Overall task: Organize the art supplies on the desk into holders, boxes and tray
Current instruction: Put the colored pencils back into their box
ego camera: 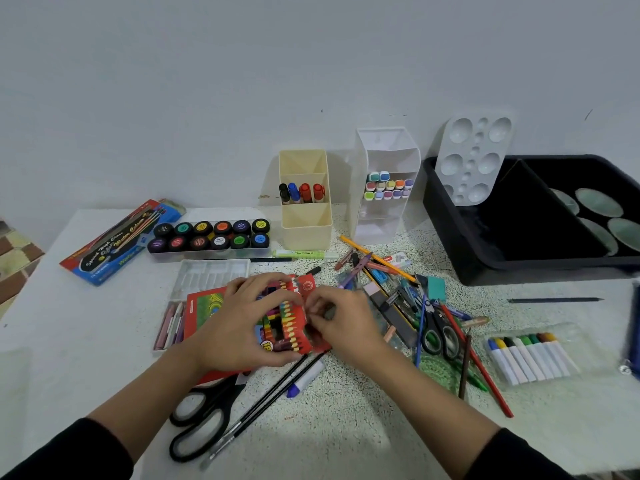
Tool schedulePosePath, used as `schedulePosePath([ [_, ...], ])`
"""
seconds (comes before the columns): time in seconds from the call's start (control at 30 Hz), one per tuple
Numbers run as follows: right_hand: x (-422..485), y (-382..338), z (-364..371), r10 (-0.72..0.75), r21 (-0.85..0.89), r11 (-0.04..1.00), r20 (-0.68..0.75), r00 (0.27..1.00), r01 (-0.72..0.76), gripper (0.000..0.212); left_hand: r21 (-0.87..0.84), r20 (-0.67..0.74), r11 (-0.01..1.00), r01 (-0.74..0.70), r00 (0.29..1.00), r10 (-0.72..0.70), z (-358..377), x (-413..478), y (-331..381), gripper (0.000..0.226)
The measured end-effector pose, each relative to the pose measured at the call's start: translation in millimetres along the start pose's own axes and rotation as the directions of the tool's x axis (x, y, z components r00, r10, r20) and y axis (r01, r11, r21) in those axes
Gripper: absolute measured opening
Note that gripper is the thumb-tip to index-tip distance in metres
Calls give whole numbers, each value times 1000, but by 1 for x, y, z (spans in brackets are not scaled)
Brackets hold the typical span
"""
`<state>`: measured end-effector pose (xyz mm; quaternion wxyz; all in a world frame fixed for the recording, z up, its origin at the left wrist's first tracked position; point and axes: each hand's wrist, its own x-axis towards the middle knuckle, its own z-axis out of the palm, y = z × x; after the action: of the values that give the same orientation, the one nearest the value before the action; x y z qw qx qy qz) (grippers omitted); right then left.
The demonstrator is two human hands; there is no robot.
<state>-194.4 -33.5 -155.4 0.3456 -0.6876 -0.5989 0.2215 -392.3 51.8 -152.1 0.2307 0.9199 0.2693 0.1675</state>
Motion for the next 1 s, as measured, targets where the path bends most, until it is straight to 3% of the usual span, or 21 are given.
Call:
schedulePosePath([
  [0.1, 0, 2, -3, -8, 42, 999, -11, 1000, 9, 31, 21, 3, 1000, -16, 1000, 16, 0, 2, 0, 77],
  [0.23, -4, 2, -15, -40, 55, 998, 8, 999, 39, 17, 2, -43, 999, -42, 998, 42, 0, 7, 3, 74],
  [0.47, -18, 21, -74, -119, -46, 992, -140, 983, 113, 5, -24, -40, 995, -98, 994, 97, 14, 33, 25, 76],
  [0.7, -51, 74, -137, 28, -320, 942, -216, 976, -98, 10, 51, 48, 993, -104, 994, 101, 39, 55, 46, 83],
  [0.83, -73, 93, -156, 117, -444, 862, -296, 948, -245, 31, 72, 60, 993, -94, 994, 90, 49, 55, 47, 82],
  [1.0, -91, 97, -160, 240, -541, 779, -208, 948, -315, 33, 96, 56, 989, -117, 992, 112, 53, 53, 50, 75],
])
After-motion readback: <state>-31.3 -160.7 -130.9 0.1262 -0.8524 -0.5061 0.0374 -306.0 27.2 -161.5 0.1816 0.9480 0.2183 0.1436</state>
